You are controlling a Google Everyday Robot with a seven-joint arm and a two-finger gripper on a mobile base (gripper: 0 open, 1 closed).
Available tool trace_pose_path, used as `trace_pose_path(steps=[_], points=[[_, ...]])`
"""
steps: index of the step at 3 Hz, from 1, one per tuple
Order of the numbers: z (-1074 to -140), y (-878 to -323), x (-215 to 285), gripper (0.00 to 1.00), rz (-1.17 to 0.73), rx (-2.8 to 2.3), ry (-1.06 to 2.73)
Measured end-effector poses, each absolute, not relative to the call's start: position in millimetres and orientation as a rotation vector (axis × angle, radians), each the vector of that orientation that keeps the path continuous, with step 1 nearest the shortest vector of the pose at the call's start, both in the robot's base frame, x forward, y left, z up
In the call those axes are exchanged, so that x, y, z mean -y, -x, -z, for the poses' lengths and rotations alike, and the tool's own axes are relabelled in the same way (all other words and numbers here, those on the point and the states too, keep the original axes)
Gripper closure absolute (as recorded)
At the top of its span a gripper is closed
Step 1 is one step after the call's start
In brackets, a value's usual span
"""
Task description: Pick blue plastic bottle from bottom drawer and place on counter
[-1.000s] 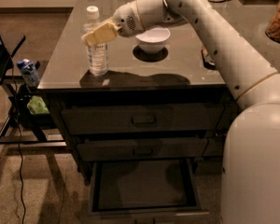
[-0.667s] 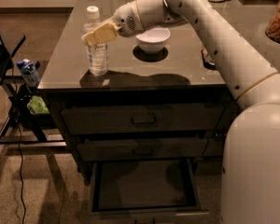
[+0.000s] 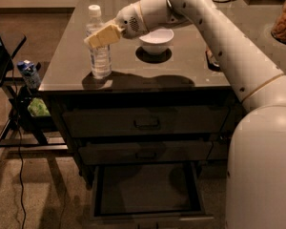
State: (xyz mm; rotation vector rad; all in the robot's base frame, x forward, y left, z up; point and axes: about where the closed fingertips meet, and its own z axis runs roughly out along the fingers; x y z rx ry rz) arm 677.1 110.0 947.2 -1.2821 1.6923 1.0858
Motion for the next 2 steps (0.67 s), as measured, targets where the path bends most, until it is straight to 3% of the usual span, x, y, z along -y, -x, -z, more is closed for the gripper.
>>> trace_pose_path(steps=[1,2], points=[[-947.1,-677.0,-110.1,0.0,-1.086,-1.692,1.282],[-947.1,-677.0,-110.1,0.0,-1.086,-1.692,1.282]])
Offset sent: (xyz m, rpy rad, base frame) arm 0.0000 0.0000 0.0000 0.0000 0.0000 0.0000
